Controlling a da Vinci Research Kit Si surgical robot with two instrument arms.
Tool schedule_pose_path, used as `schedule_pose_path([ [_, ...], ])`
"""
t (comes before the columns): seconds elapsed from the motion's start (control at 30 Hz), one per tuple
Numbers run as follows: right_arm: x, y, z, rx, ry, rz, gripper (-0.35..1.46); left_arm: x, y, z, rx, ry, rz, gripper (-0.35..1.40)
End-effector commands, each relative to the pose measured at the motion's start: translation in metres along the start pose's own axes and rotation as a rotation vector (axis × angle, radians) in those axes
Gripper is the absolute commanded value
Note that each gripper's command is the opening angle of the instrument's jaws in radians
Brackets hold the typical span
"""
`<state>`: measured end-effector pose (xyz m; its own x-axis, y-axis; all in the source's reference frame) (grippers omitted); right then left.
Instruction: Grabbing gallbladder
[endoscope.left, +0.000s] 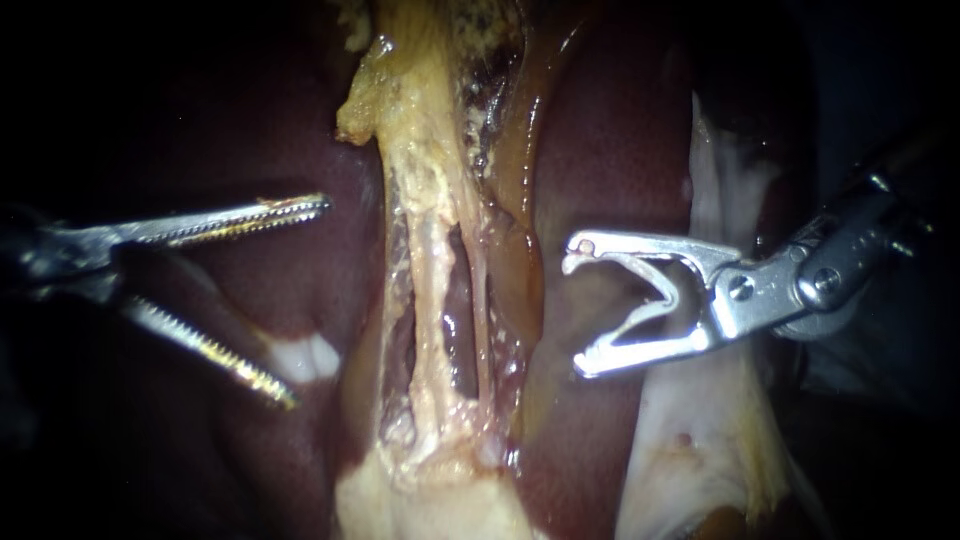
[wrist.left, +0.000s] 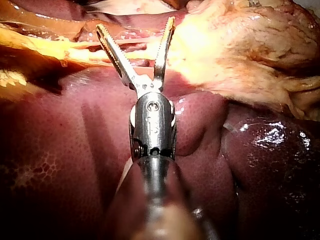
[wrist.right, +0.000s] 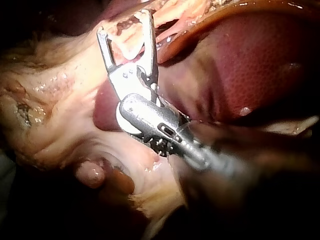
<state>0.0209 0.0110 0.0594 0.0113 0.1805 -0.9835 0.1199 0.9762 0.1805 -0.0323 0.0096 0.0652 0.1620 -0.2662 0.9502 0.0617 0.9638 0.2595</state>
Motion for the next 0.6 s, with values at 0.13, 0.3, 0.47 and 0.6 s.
schedule_pose_path([
  [0.13, 0.0001, 0.0, 0.0, 0.001, 0.0, 0.0, 0.6, -0.0003, 0.0004, -0.0003, -0.065, 0.018, -0.026, 1.06],
  [0.3, 0.0, 0.0, 0.0, 0.0, 0.0, 0.0, 0.6, -0.001, 0.0018, -0.0001, -0.181, 0.027, -0.221, 1.06],
  [0.47, 0.0, 0.0, 0.0001, 0.003, 0.001, 0.0, 0.6, -0.0015, 0.0031, 0.0009, -0.3, 0.03, -0.372, 0.99],
  [0.6, 0.0, -0.0001, 0.0002, 0.002, 0.001, -0.001, 0.6, -0.0014, 0.0045, 0.002, -0.367, 0.029, -0.438, 0.96],
])
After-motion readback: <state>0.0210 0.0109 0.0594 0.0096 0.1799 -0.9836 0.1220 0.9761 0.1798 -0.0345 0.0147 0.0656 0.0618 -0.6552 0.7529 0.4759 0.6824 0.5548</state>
